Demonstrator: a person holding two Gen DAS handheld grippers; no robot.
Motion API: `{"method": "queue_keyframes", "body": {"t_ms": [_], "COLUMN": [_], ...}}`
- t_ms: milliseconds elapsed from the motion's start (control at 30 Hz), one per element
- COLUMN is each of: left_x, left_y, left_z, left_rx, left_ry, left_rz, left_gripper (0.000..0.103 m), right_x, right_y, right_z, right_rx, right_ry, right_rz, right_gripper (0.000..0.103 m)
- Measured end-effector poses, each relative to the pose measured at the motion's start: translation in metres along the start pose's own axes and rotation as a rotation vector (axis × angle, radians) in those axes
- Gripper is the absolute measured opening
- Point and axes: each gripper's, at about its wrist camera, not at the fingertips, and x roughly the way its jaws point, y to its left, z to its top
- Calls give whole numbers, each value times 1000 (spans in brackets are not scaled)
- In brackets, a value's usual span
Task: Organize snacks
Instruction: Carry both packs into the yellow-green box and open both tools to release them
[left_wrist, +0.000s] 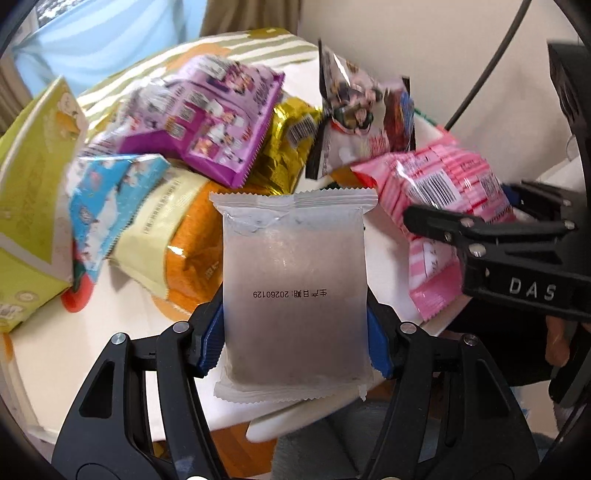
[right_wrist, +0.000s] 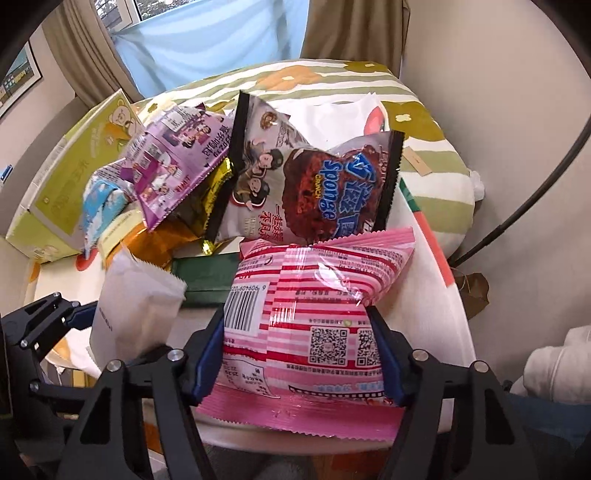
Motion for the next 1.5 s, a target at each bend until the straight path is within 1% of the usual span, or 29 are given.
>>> {"method": "queue_keyframes", "body": {"t_ms": [100, 233, 367, 500, 633, 767, 867, 933, 1033, 1200, 1333, 1433, 1500], "left_x": [-19, -45, -71, -100, -125, -147, -164, -169, -171, -159, -138, -116, -98], "left_y": [1, 5, 16, 30, 66, 104, 146, 172, 222, 295, 337, 366, 382], "left_z": [4, 8, 11, 21, 26, 31, 32, 31, 35, 36, 34, 34, 34], "left_rx": [-17, -50, -103, -155, -215, -262, -303, -320, -345, -354, -342, -324, -304], "left_ry": [-27, -67, -116, -168, -227, -270, -292, -298, -288, -231, -184, -126, -79], "left_rz": [7, 12, 25, 67, 121, 167, 195, 209, 231, 241, 240, 232, 228], "left_gripper": [60, 60, 60, 60, 60, 60, 60, 60, 60, 60, 60, 60, 60], "right_x": [-11, -31, -54, -72, -86, -97, -103, -104, -98, -78, -53, -32, -20], "right_y": [1, 5, 12, 21, 42, 77, 115, 138, 179, 241, 286, 314, 325], "right_z": [1, 3, 9, 27, 45, 67, 86, 96, 110, 130, 142, 149, 153], "right_rx": [2, -15, -42, -71, -116, -175, -232, -253, -281, -297, -302, -300, -292], "right_ry": [-7, -38, -90, -149, -198, -239, -275, -285, -291, -267, -231, -194, -170], "right_rz": [14, 24, 38, 68, 117, 172, 207, 237, 269, 310, 311, 295, 283], "right_gripper": [66, 66, 66, 66, 66, 66, 66, 66, 66, 66, 66, 66, 66]}}
